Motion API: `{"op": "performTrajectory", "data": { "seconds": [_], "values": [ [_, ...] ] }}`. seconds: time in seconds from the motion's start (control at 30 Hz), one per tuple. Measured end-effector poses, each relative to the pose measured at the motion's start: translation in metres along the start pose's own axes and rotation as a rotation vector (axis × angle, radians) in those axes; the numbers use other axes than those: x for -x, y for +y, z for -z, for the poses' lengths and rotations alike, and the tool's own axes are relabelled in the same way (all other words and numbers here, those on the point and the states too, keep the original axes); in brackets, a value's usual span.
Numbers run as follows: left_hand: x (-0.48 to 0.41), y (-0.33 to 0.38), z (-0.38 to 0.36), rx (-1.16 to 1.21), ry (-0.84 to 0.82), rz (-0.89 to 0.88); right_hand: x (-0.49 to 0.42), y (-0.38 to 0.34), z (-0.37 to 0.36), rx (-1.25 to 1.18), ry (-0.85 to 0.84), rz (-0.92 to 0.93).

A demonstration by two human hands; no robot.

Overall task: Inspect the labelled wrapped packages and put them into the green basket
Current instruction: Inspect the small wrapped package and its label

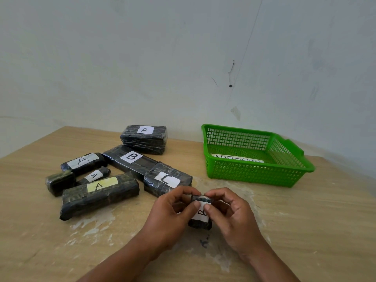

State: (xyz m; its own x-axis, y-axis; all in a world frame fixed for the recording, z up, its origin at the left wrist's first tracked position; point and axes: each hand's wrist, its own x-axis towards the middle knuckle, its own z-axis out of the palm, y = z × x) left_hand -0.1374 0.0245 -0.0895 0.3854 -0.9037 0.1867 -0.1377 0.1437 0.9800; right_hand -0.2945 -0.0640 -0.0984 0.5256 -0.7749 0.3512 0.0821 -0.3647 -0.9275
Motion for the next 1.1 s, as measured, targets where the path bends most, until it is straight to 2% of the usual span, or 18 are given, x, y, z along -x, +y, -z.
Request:
{"op": "performTrajectory", "data": {
  "seconds": [0.5,0.8,0.93,1.1],
  "values": [
    [0.0002,-0.0007,0.0021,-0.106,-0.024,-0.109,0.0016,-0.0011,-0.0018,-0.066,-0.028,0.027],
    [0.0032,0.0018,-0.0001,-0.045,0.005,-0.087,0.0017,-0.0005,-0.0036,-0.069,0.015,-0.046],
    [0.0019,0.0009,0.0007,-0.108,0.023,-0.073,0.0018,-0.0043,-0.0007,0.017,-0.034,-0.003],
    [0.0024,0.0006,0.0011,-0.162,0.043,-0.082,0.0016,-0.0077,0.0032,-0.031,-0.050,-0.044]
  ]
}}
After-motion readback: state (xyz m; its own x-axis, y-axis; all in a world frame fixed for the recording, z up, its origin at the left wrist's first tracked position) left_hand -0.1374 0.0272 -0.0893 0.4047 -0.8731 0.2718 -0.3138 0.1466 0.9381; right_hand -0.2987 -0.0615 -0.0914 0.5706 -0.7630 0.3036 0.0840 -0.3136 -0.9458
